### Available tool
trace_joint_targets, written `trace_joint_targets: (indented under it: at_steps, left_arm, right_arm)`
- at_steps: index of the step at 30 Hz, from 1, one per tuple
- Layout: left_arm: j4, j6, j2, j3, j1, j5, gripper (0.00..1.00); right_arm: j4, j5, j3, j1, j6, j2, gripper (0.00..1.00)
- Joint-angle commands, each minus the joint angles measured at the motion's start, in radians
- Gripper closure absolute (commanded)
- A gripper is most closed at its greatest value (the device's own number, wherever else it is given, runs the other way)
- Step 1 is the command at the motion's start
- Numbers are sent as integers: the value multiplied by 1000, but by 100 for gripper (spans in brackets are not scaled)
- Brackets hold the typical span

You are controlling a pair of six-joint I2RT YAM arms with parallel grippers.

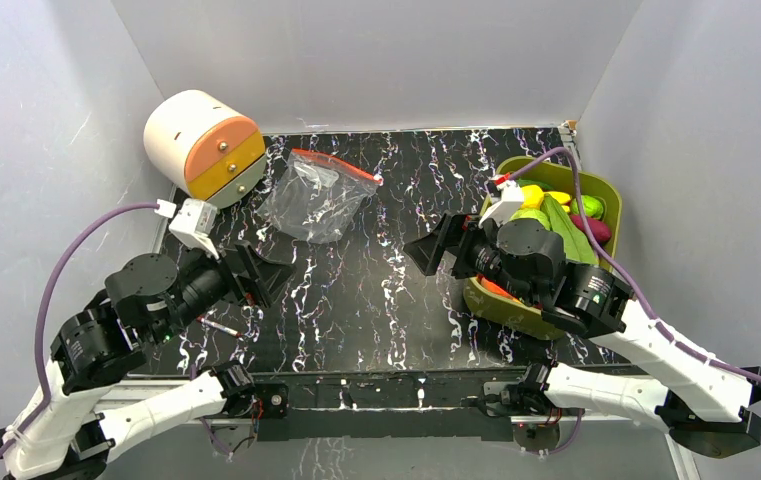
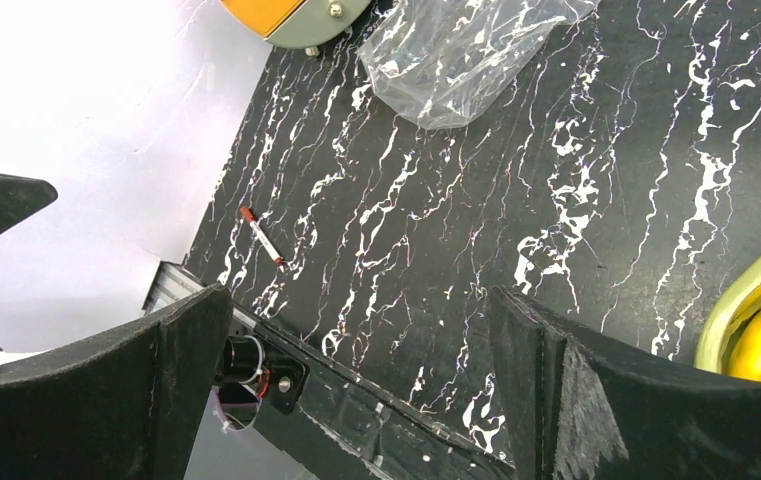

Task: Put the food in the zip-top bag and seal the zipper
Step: Move the zipper food storage bag to the center of the board.

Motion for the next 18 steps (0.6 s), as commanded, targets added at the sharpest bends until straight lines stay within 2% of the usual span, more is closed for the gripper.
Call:
trace_joint_targets:
  at_steps: [1,7,14,15,18]
  left_arm:
    - [16,19,6,1,-4,-16,2]
    - [-1,39,50,-25,-4,-64,2]
    - [-68,-21,169,-58,-5,-241,2]
    - [-75,-33,186,-65,-5,-257,3]
    - [-91,-61,233,-95,-5,-303,15]
  right_arm:
    - [59,10,-5,5,-6,-19,2]
    - [74,9,-36,5,-2,-26,2]
    - [94,5,-76,5,-2,-28,2]
    - [94,2,-76,5,-2,-27,2]
    - [102,-12,-81,4,-5,-36,2]
